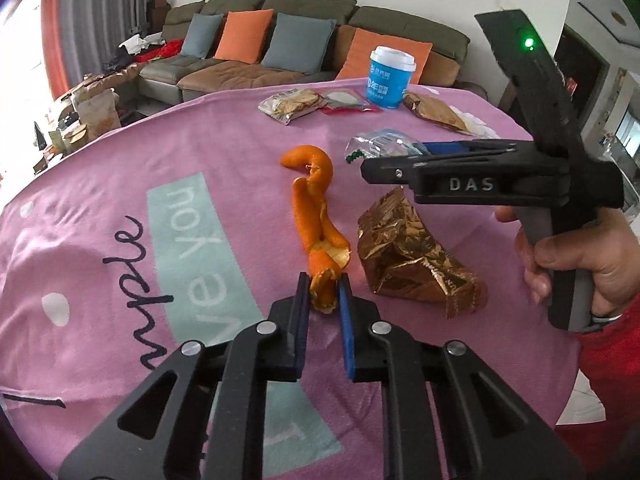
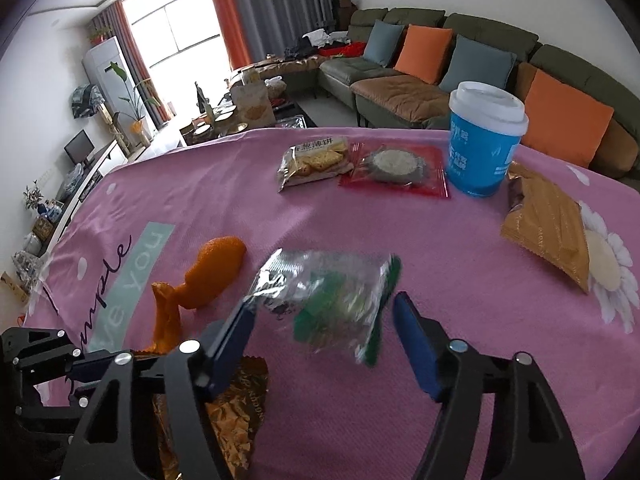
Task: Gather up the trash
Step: 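Grasp the orange peel with the left tool while the right tool grasps the clear plastic bag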
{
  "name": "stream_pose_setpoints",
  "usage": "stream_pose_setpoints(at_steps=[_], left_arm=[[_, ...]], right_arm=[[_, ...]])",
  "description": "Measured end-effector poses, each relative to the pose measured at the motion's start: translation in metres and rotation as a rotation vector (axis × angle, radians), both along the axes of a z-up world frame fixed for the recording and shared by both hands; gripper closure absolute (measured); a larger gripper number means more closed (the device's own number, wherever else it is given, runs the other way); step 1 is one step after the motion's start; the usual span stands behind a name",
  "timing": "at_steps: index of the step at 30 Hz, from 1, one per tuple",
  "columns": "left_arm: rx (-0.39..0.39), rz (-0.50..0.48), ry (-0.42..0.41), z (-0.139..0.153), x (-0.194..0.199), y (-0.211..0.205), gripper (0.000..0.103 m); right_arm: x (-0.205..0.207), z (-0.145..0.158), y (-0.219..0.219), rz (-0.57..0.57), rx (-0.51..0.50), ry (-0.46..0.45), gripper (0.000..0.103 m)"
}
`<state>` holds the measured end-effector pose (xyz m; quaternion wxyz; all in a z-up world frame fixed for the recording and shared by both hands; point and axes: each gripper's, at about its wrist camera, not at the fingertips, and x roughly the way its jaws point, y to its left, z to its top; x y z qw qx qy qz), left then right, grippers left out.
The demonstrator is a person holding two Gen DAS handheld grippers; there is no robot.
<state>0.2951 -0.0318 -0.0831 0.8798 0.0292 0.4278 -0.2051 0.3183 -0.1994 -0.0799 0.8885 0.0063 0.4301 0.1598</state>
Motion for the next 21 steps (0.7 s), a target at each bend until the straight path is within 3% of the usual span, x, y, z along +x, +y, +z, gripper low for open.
stream_pose_setpoints(at_steps=[8, 11, 21], left_arm=[[-0.032, 0.013, -0.027, 0.005, -0.005, 0.004, 0.091], [-0.040, 0.026, -0.039, 0.009, -0.012, 0.010, 0.092], [-0.048, 0.072, -0.109, 0.033, -0.051, 0.024, 0.092]], right_arm=[[-0.003, 0.002, -0.004, 0.001, 0.016, -0.001, 0.076], [-0.007, 0.005, -0.004, 0.001, 0.017, -0.010, 0.085], [-0.040, 0.034, -0.010, -0.008, 0.019, -0.082, 0.094]])
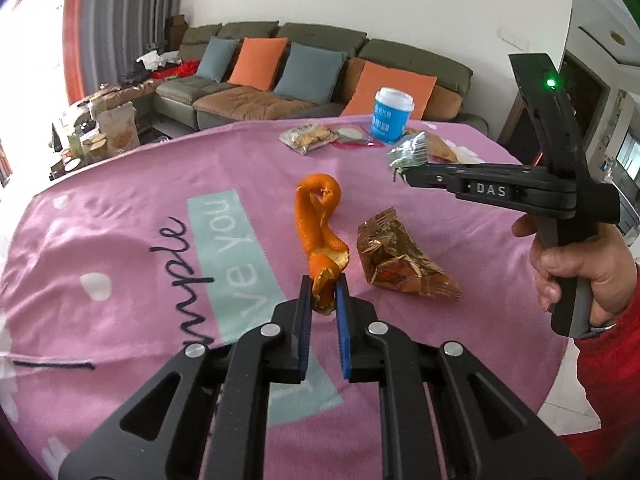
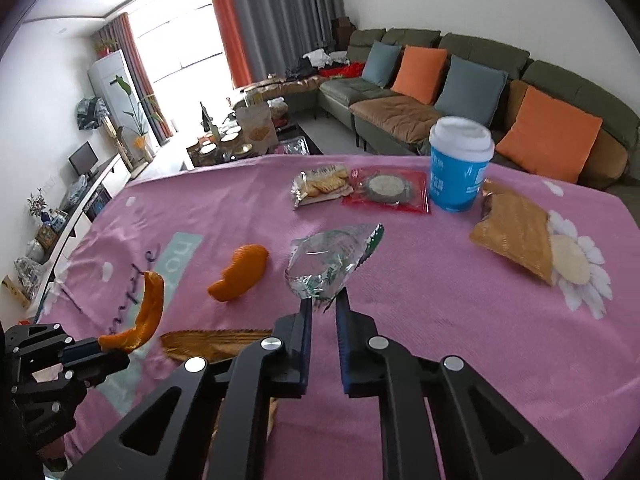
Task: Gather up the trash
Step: 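Grasp the orange peel with the left tool while the right tool grasps the clear plastic bag, then carry the peel and plastic bag to the teal bin and open both tools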
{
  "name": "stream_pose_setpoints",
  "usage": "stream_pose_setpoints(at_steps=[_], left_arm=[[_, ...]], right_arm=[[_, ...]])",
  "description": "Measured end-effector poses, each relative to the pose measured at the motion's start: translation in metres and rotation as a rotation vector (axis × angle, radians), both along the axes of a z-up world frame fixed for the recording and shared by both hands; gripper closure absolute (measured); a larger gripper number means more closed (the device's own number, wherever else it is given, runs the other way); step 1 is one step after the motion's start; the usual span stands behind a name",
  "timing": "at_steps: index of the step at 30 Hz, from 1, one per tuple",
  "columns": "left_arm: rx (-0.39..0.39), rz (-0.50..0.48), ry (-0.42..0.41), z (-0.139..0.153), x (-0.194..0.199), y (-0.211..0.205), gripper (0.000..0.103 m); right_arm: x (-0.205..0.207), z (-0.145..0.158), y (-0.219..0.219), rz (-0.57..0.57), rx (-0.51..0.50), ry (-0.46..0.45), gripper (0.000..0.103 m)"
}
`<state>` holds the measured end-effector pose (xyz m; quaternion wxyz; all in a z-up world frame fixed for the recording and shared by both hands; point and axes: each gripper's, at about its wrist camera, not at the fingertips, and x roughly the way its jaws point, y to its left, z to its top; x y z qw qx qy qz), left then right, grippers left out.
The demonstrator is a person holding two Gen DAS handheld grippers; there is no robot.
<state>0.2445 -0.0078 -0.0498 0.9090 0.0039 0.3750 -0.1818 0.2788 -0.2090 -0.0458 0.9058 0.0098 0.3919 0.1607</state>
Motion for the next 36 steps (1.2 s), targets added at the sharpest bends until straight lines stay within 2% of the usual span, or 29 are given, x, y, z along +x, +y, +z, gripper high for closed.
stream_pose_setpoints(at_steps=[10, 21, 27, 36], left_arm=[[0.001, 0.090, -0.091, 0.035, -0.059, 0.025, 0.092], [0.007, 0.226, -0.184, 0.066, -0.144, 0.059, 0.092], [0.008, 0.296, -0.224, 0.074, -0.184, 0.074, 0.092], [0.004, 0.439, -0.222, 0.068, -0.222, 0.118, 0.092]], right_arm=[[-0.059, 0.037, 0.005, 0.029, 0.008, -0.104, 0.094], [-0.131, 0.066, 0.045, 0.166, 0.024, -0.201, 0.094], [-0.163, 0.075, 0.068, 0.240, 0.019, -0.234, 0.094], [-0.196, 0.071, 0.111, 0.356, 0.012, -0.231, 0.094]])
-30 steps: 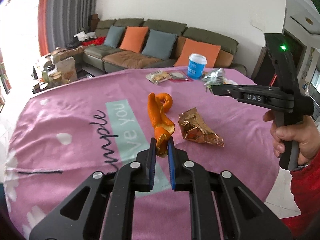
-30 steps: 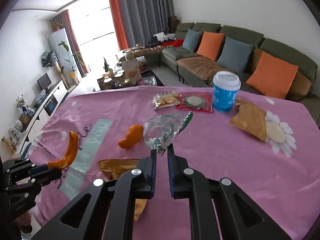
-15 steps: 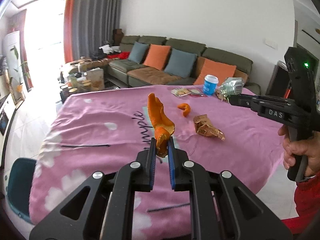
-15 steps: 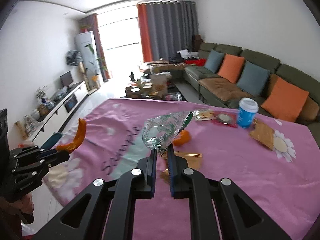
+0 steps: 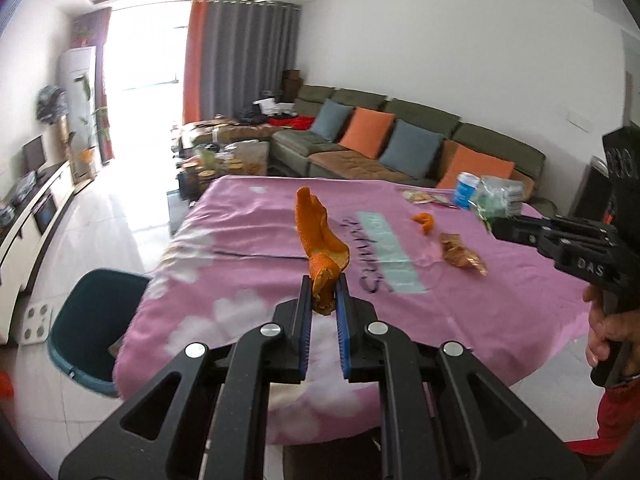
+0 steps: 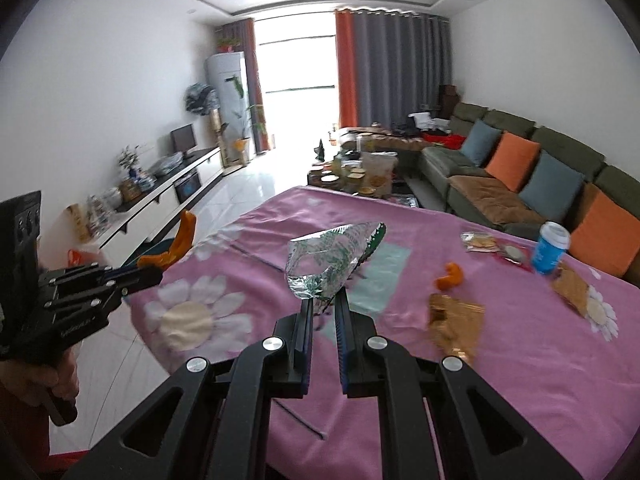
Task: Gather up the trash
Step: 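Carry the peel and plastic bag to the teal bin and open both tools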
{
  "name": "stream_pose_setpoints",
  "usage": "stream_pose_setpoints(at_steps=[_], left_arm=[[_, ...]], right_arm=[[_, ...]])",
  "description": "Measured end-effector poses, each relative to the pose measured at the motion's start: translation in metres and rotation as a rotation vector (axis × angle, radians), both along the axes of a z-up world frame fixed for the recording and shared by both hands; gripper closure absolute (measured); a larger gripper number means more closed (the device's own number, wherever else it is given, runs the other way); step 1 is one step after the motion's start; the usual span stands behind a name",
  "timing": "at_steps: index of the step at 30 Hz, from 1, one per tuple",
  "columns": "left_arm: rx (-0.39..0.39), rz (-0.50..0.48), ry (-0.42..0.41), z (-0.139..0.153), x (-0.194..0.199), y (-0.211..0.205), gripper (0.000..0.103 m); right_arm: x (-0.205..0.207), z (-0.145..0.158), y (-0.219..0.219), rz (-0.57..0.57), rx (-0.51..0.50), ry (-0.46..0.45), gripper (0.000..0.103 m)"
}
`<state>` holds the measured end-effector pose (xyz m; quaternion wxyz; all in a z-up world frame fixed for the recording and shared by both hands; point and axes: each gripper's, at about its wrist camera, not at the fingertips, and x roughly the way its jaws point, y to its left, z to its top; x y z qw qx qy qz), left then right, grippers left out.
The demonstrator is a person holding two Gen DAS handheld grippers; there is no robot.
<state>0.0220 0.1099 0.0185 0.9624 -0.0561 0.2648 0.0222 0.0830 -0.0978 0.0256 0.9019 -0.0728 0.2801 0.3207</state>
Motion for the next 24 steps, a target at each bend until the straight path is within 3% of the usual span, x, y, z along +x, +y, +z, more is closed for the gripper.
stream_pose_setpoints(at_steps=[14, 24], left_arm=[[0.009, 0.262, -0.001, 0.001, -0.041, 0.090, 0.092], [0.005, 0.417, 0.030, -0.005, -0.058, 0.161, 0.092]], right_arm=[[-0.011, 0.005, 0.100, 0.210, -0.043, -0.010, 0.093], [0.006, 0.007, 0.172, 0.338, -0.072, 0.016, 0.093]])
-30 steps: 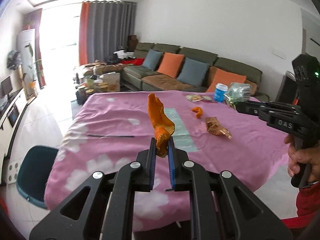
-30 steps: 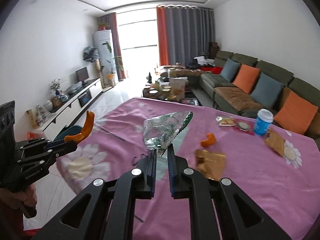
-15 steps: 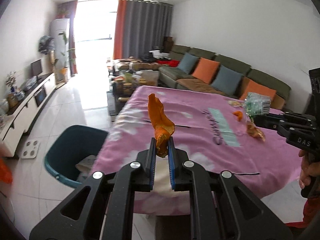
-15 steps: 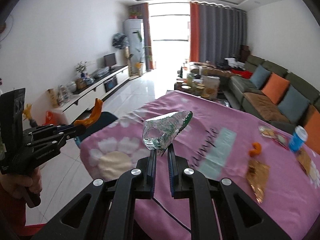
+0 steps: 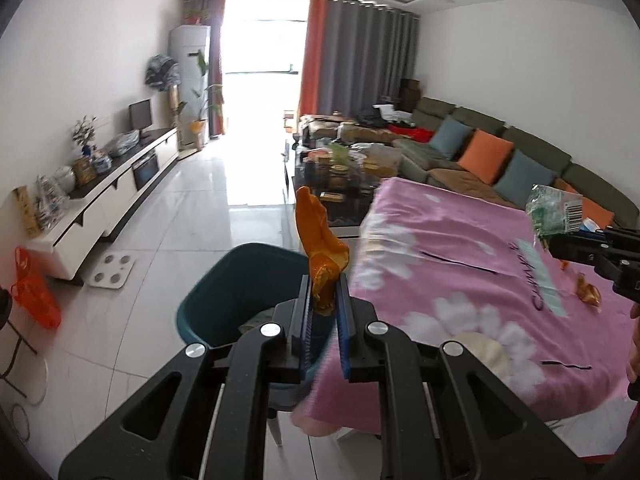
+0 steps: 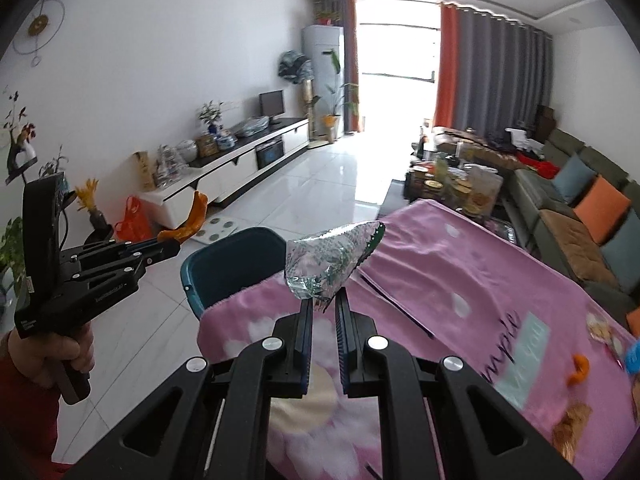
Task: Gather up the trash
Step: 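Carry the peel and plastic bag to the teal bin and open both tools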
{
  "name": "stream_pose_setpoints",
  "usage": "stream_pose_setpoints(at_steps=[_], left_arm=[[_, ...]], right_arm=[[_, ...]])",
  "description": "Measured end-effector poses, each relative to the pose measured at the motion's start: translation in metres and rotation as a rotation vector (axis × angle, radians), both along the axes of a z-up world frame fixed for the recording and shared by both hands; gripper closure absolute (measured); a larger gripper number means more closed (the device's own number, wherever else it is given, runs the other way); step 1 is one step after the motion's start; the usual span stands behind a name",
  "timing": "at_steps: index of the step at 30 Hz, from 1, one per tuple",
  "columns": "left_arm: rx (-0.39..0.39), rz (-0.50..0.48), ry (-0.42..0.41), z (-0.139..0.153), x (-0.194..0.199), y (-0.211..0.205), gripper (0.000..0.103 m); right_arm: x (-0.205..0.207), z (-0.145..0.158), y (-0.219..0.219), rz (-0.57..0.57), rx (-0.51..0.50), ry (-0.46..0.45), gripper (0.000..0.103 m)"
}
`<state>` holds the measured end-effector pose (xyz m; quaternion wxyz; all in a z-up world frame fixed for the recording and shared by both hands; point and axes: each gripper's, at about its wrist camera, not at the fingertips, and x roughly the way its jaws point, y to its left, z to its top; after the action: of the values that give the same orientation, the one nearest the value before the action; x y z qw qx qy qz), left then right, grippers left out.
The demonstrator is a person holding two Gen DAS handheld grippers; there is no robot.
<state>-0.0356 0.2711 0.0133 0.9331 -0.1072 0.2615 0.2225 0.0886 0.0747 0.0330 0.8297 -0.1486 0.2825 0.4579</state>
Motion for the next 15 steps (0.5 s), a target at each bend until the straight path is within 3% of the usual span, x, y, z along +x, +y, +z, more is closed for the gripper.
stream_pose_setpoints(at_steps=[15], left_arm=[[-0.061, 0.091, 0.096, -0.041, 0.015, 0.058, 0.092]], right_arm=[[0.023, -0.023, 0.110, 0.163, -0.084, 0.058, 0.093]])
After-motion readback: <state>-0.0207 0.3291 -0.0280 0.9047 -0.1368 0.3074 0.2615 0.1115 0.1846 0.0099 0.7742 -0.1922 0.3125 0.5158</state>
